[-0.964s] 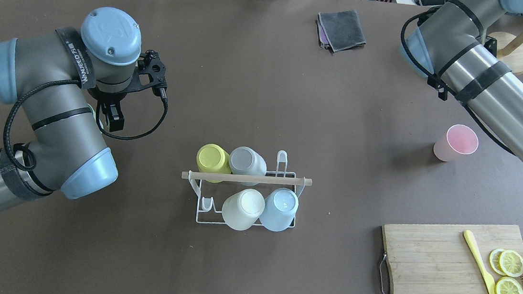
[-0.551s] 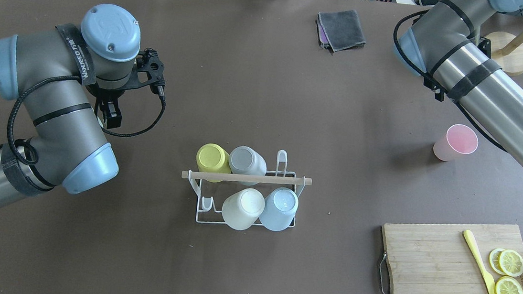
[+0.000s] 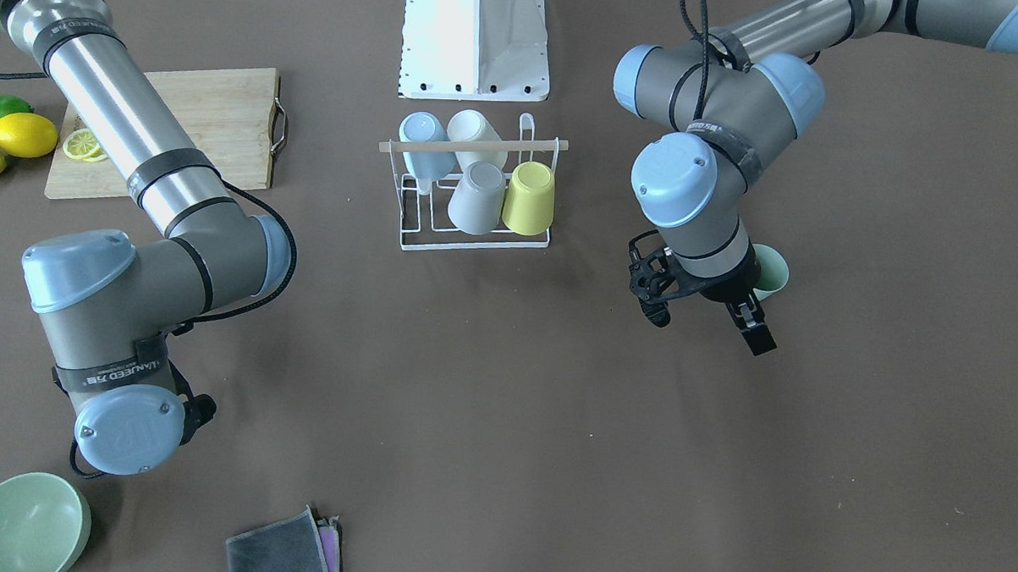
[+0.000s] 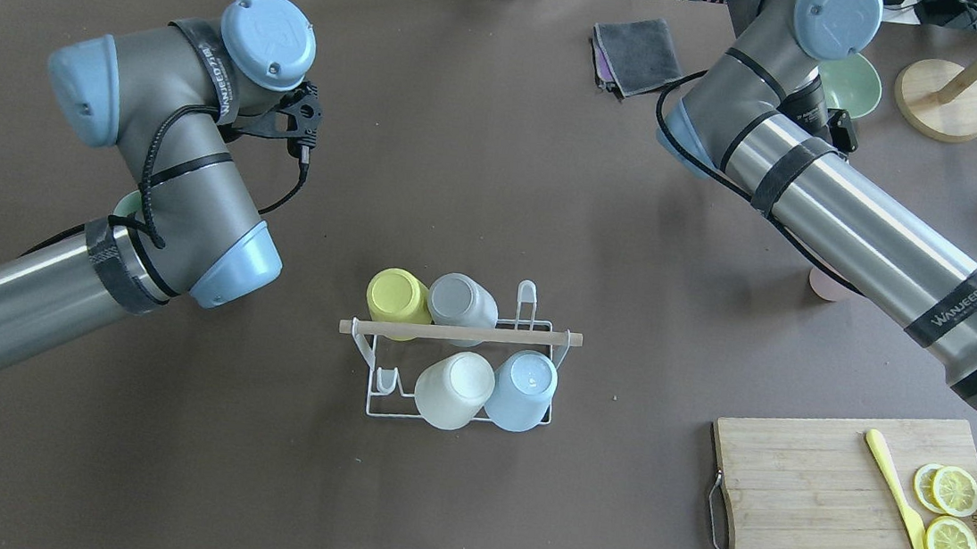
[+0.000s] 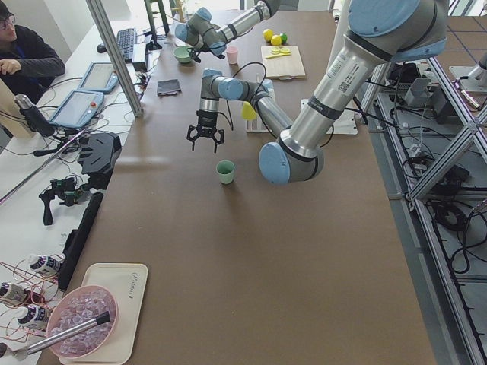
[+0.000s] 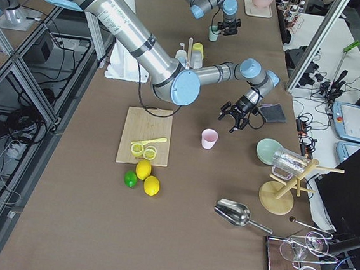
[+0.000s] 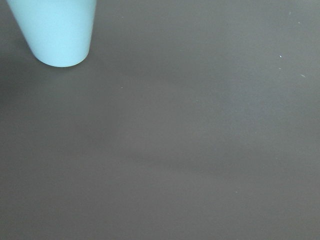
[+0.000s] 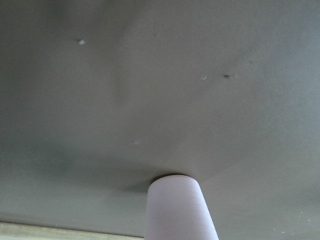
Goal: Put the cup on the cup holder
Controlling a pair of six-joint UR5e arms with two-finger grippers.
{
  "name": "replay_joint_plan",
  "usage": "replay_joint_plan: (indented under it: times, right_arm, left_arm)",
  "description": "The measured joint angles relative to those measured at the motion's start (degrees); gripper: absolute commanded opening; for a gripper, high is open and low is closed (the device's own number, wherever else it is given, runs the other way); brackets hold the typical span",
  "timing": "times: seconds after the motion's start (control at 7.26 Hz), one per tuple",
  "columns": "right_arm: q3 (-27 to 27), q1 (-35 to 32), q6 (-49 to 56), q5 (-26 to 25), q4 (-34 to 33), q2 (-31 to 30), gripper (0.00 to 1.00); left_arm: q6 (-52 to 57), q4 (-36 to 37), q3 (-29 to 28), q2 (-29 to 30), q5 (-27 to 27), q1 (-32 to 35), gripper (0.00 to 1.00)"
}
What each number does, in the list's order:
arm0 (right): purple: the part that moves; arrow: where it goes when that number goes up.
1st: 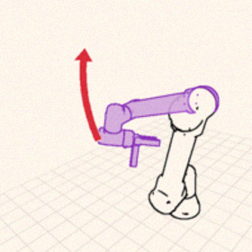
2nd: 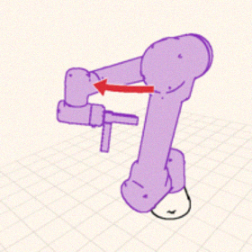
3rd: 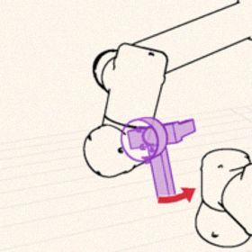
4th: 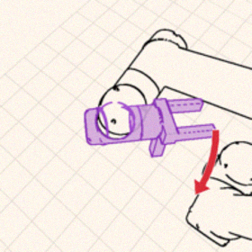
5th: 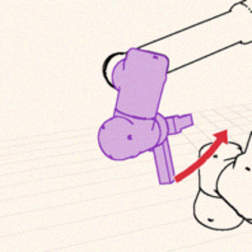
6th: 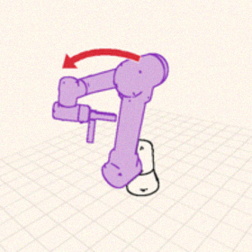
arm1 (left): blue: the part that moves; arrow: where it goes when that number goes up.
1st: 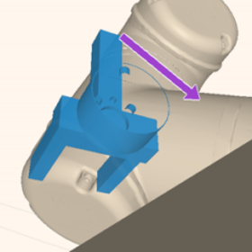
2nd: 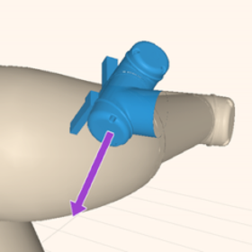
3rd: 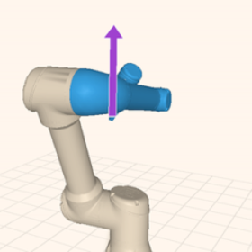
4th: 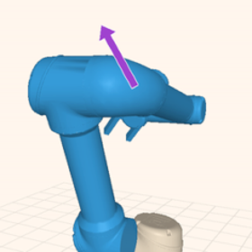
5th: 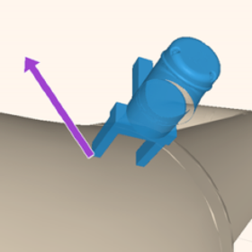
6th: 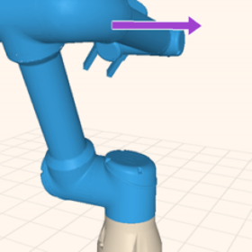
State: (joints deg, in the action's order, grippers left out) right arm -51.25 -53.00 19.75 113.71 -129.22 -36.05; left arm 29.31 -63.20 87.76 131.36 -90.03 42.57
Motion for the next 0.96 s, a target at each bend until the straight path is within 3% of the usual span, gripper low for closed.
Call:
replay_joint_plan:
  times: [0.41,0.96]
  right_arm:
    - [2.0,1.8,3.2,-3.3,0.1,0.2,1.0]
    - [4.5,2.9,4.4,-3.3,0.7,0.1,1.0]
  left_arm:
    - [0.7,6.8,-6.0,4.3,0.5,-1.1,0.98]
    - [0.7,16.1,-10.0,7.6,0.1,-4.4,0.98]
